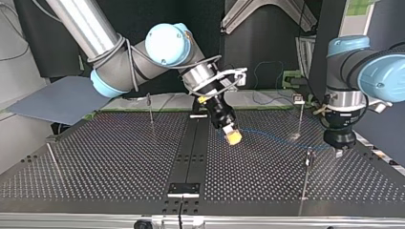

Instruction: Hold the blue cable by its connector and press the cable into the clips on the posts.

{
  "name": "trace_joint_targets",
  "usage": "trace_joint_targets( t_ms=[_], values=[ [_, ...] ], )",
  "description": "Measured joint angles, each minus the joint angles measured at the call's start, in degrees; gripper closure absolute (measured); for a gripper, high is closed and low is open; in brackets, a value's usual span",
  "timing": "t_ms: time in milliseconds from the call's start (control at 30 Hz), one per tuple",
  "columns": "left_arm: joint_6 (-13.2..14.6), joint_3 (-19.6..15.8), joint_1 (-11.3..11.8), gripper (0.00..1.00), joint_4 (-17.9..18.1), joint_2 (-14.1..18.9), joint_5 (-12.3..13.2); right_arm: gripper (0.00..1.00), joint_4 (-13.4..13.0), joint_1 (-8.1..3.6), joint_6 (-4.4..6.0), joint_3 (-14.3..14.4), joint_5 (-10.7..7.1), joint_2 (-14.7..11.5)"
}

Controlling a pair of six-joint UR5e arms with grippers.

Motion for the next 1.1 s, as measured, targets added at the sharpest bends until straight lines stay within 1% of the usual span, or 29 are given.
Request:
trace_joint_targets(
  t_ms=[167, 333, 533, 700, 867, 1100],
  values=[
    [-0.02, -0.96, 0.06, 1.0, 1.11, 0.02, 0.45, 1.0, 0.04, -0.28, 0.02, 0.0, 0.04, 0.03],
    [-0.31, -0.93, 0.38, 1.0, 2.32, -0.05, 2.25, 1.0, 0.04, -0.65, 0.0, 0.0, 0.04, 0.08],
    [-1.45, -0.04, 0.8, 1.0, 3.17, -0.69, 4.6, 1.0, 0.09, -1.48, 0.08, 0.0, 0.05, 0.19],
    [-1.67, 0.88, 1.21, 1.0, 3.11, -2.58, 5.78, 1.0, 0.08, -2.02, 0.13, 0.0, 0.05, 0.27],
    [-1.95, 1.41, 1.58, 1.0, 3.17, -3.65, 6.42, 1.0, 0.11, -2.41, 0.14, 0.01, 0.01, 0.33],
    [-3.92, 3.42, 1.8, 1.0, 3.24, -3.8, 7.28, 1.0, 0.01, -2.89, 0.14, 0.01, 0.05, 0.42]
  ],
)
